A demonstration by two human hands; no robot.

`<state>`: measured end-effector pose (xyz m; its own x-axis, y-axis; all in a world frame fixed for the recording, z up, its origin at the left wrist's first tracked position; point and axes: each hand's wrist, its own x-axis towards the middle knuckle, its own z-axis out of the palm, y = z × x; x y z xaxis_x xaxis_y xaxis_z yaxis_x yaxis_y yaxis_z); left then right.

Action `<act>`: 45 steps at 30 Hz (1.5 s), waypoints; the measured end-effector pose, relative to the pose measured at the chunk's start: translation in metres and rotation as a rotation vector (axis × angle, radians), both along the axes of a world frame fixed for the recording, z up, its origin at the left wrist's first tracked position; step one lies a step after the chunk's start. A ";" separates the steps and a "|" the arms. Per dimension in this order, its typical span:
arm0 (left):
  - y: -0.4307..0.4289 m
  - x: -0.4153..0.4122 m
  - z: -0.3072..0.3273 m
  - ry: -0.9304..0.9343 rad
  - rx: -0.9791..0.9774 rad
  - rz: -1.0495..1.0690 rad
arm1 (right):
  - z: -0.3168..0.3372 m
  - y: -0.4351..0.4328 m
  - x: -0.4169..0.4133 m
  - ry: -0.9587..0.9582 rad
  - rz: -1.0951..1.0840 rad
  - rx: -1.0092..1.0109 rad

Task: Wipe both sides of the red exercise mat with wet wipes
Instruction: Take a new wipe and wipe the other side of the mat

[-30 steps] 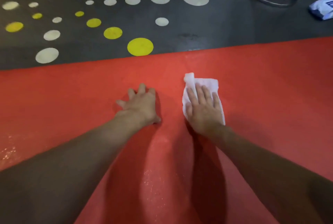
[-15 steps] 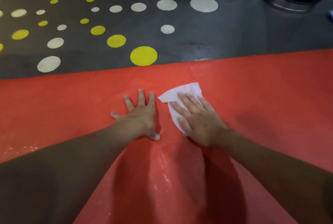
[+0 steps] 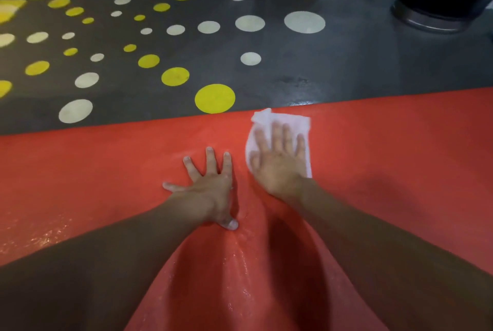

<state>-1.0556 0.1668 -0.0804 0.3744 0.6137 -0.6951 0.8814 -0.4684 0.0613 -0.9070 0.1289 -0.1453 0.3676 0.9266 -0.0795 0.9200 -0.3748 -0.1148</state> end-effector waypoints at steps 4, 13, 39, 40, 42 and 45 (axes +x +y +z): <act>0.002 -0.001 -0.001 0.001 -0.008 0.000 | 0.006 0.013 0.023 -0.030 0.287 -0.001; 0.004 0.000 -0.004 -0.015 -0.017 0.001 | 0.035 0.037 0.047 0.380 0.018 -0.004; 0.003 0.002 -0.001 0.009 -0.004 0.003 | 0.098 0.012 0.024 0.192 0.331 0.068; 0.003 0.002 -0.002 0.008 -0.012 0.005 | 0.094 0.011 0.029 0.199 0.266 0.144; 0.004 0.002 -0.002 0.006 -0.020 0.006 | 0.077 0.017 0.039 0.223 0.145 0.284; 0.004 0.003 -0.002 0.017 -0.019 -0.003 | 0.046 0.026 0.037 0.344 0.301 0.219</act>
<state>-1.0530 0.1709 -0.0821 0.3644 0.5991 -0.7129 0.8811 -0.4696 0.0558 -0.8695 0.1550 -0.0997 0.0679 0.9960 0.0589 0.8786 -0.0317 -0.4765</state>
